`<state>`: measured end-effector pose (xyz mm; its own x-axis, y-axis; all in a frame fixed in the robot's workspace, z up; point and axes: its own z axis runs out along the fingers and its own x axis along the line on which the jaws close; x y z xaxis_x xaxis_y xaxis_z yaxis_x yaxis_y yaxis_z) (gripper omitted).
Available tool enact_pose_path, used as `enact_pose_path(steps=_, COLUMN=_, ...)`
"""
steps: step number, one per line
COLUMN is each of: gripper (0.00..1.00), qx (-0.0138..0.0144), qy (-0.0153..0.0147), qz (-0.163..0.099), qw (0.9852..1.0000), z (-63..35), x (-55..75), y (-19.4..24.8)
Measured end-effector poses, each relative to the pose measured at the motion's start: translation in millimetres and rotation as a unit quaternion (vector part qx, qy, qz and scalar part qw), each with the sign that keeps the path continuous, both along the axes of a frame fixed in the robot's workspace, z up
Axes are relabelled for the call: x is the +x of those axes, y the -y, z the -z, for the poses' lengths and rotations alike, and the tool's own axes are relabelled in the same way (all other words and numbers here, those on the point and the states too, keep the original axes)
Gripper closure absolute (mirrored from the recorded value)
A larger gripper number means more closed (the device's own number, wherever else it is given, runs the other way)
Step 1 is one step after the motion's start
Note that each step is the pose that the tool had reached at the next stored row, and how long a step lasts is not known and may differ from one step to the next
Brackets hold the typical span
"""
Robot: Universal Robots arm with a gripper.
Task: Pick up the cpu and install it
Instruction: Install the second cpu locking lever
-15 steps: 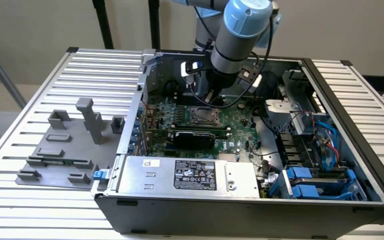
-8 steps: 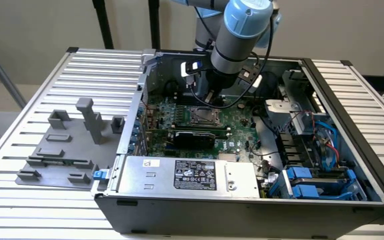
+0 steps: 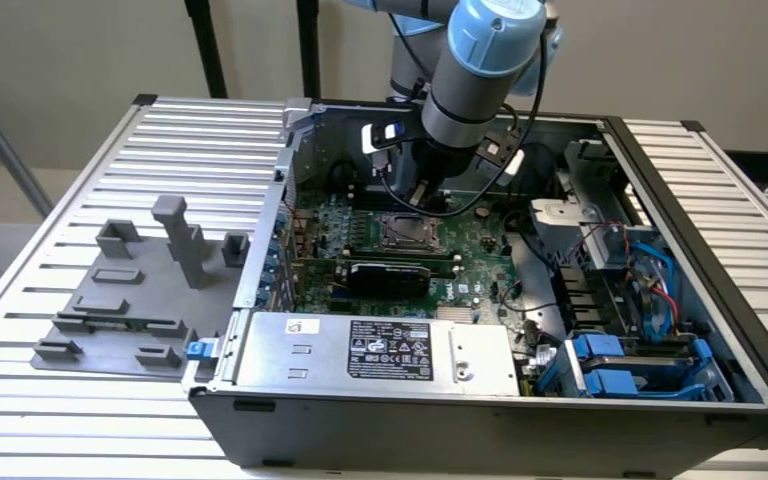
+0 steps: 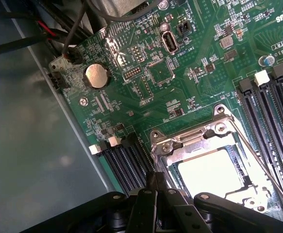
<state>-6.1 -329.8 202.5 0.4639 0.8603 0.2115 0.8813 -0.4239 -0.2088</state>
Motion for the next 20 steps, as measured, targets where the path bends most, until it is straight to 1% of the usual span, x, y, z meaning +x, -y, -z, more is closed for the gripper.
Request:
enact_pose_path(steps=3, gripper=0.89, qx=0.0, qy=0.0, qz=0.0, qw=1.0, z=-0.2, x=0.0, y=0.4)
enact_pose_path(steps=4, gripper=0.89, qx=0.0001, qy=-0.0001, qz=0.0, qw=1.0, z=-1.0, x=0.0, y=1.5)
enact_pose_path(steps=5, gripper=0.89, qx=-0.0001, qy=-0.0002, qz=0.0, qw=1.0, z=-2.7, x=0.0, y=3.4)
enact_pose_path(steps=7, gripper=0.89, qx=0.0001, qy=-0.0003, qz=0.0, qw=1.0, z=-7.2, x=0.0, y=8.4)
enact_pose_path(steps=10, gripper=0.89, qx=0.0, qy=-0.0004, qz=0.0, qw=1.0, z=-15.4, x=-0.2, y=17.6)
enact_pose_path(steps=13, gripper=0.89, qx=-0.0001, qy=-0.0004, qz=0.0, qw=1.0, z=-19.2, x=-2.3, y=25.7)
enact_pose_path(steps=20, gripper=0.89, qx=-0.0001, qy=-0.0004, qz=0.0, qw=1.0, z=-27.8, x=-9.5, y=42.1)
